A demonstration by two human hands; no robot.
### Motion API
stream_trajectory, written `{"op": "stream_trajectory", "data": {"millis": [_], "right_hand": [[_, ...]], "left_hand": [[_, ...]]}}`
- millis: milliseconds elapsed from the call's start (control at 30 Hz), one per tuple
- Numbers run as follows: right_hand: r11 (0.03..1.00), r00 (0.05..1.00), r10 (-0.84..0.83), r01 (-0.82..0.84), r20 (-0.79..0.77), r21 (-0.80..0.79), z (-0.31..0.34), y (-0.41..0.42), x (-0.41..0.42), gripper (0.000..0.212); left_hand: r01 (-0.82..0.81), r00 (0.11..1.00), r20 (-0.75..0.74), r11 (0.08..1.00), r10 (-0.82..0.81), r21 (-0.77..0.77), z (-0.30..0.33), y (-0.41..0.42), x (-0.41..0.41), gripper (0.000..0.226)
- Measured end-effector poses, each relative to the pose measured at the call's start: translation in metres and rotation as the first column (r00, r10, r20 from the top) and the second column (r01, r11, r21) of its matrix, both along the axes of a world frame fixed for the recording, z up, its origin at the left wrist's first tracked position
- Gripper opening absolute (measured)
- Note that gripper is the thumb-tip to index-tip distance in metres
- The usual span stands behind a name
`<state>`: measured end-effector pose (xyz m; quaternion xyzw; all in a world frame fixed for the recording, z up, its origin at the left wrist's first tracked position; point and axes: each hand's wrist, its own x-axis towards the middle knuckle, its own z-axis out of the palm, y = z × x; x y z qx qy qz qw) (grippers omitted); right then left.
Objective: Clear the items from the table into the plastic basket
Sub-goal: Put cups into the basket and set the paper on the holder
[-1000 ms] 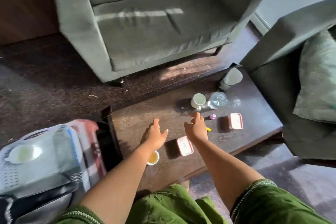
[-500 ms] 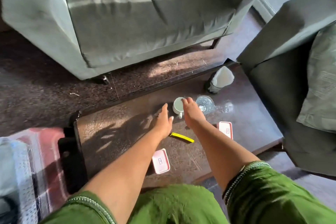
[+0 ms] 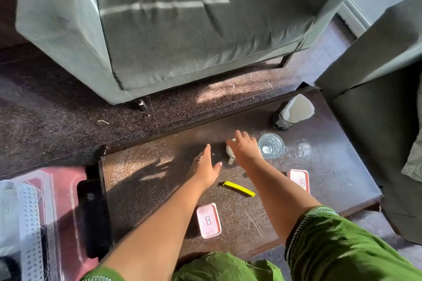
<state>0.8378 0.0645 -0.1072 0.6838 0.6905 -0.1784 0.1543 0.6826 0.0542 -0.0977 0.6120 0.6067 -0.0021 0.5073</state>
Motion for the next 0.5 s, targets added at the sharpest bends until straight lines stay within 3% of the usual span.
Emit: {"op": "stream_trajectory", "data": {"millis": [100,167,267,500], "right_hand": [[0.964,0.946,-0.265,0.261,-0.187,-0.046,0.02,-0.003,-0.019,0.073],[0.936,0.881,-0.35,0.339,-0.319,-0.091,0.038,-0.006,-0.042,0.079],[0.941,0.848,-0.33,0.328,-0.414,-0.079,0.061,-0.01,-0.081,0.075],[0.972,0.833,-0.229,0.226,-0.503,-0.068,0.104,-0.024,-0.19,0.074]], "left_hand": [[-0.045,0.999,-0.008,0.999,0.045,-0.024,0.009,-0.001,-0.016,0.066],[-0.081,0.997,-0.019,0.996,0.08,-0.033,0.02,-0.001,-0.03,0.061],[-0.094,0.994,-0.042,0.995,0.096,0.044,0.035,0.0,-0.064,0.051],[-0.043,0.958,-0.267,0.971,0.108,0.236,0.078,-0.01,-0.171,0.034]]}}
